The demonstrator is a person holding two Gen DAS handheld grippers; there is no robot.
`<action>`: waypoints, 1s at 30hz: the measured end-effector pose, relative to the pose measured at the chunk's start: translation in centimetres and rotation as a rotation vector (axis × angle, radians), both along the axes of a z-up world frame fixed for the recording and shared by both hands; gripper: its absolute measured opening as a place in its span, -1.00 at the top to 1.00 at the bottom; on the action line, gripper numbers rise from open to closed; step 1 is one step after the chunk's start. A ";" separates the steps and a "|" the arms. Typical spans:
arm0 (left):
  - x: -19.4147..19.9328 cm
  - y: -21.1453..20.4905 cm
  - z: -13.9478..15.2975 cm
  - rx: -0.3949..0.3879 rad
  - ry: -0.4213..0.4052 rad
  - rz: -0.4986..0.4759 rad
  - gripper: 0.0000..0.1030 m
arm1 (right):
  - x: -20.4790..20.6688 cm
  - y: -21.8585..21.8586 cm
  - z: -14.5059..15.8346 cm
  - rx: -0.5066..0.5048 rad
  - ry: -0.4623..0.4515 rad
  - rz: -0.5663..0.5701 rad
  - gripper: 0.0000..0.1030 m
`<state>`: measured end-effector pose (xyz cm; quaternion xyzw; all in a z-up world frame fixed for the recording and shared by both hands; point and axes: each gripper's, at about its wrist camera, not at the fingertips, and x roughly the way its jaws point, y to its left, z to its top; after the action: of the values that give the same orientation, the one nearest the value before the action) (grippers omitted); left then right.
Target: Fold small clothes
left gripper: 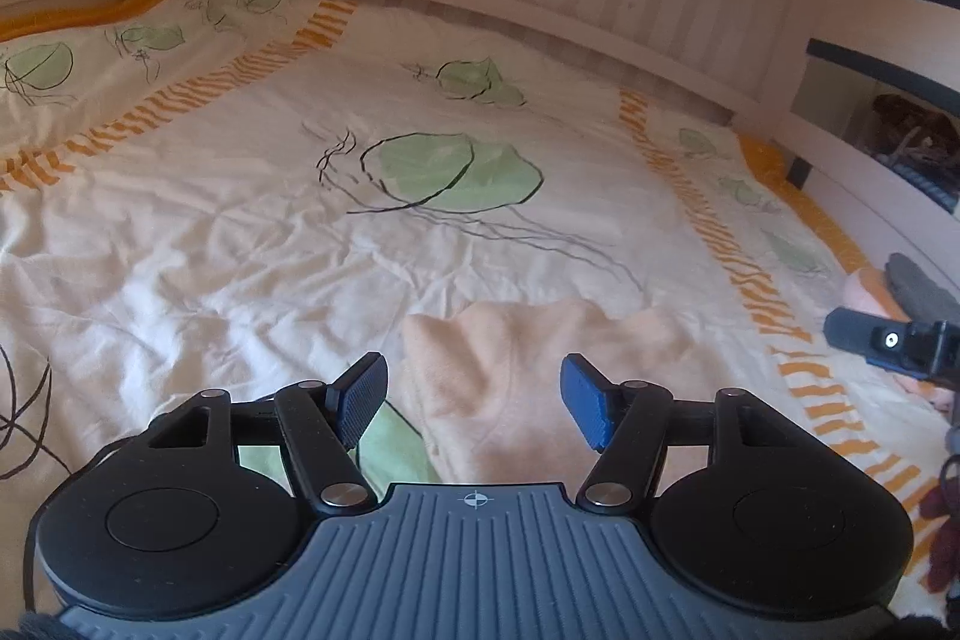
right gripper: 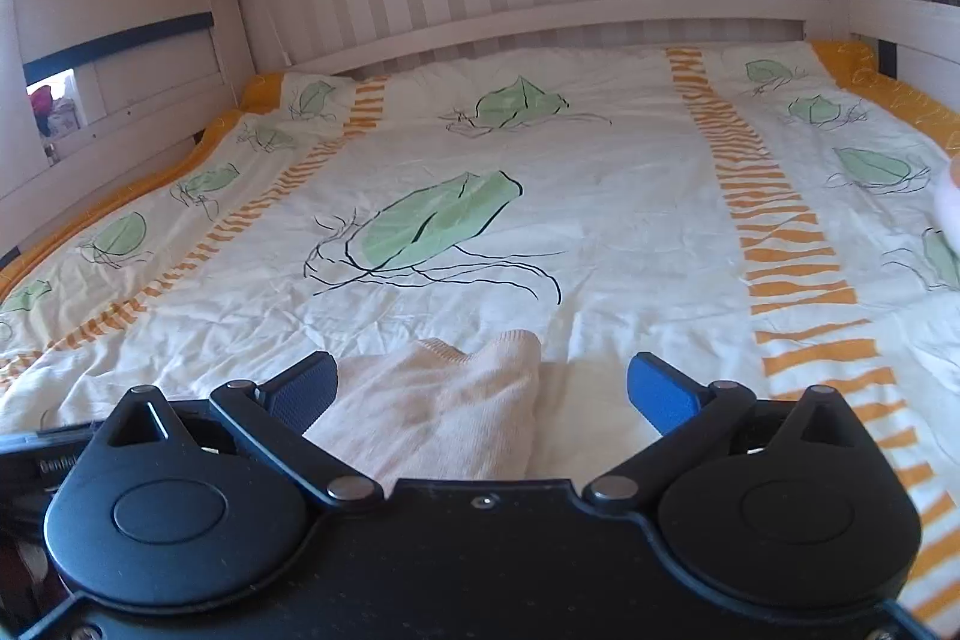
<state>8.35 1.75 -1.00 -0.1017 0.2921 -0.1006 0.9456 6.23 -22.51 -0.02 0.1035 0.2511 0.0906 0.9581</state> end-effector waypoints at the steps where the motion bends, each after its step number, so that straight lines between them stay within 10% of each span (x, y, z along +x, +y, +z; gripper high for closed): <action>1: -0.5 -0.2 0.5 -0.009 0.001 -0.006 -0.24 | -0.6 0.0 0.1 0.010 -0.001 0.004 -0.99; 7: -3.8 -1.9 2.0 0.018 -0.009 -0.002 -0.35 | -3.6 0.9 0.2 0.009 0.018 0.045 -0.99; 16: -6.8 -5.4 2.1 0.306 0.029 0.123 -0.34 | -6.2 1.2 -0.9 -0.016 0.181 -0.099 -0.99; 30: -7.3 -5.2 0.4 0.251 0.205 0.069 -0.34 | -7.7 1.9 -1.5 -0.017 0.224 -0.049 -0.98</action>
<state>1.08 -3.49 -0.60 -0.0024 0.3936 -0.0196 0.9191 -1.48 -20.58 -1.55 0.1112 0.3545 0.0528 0.9269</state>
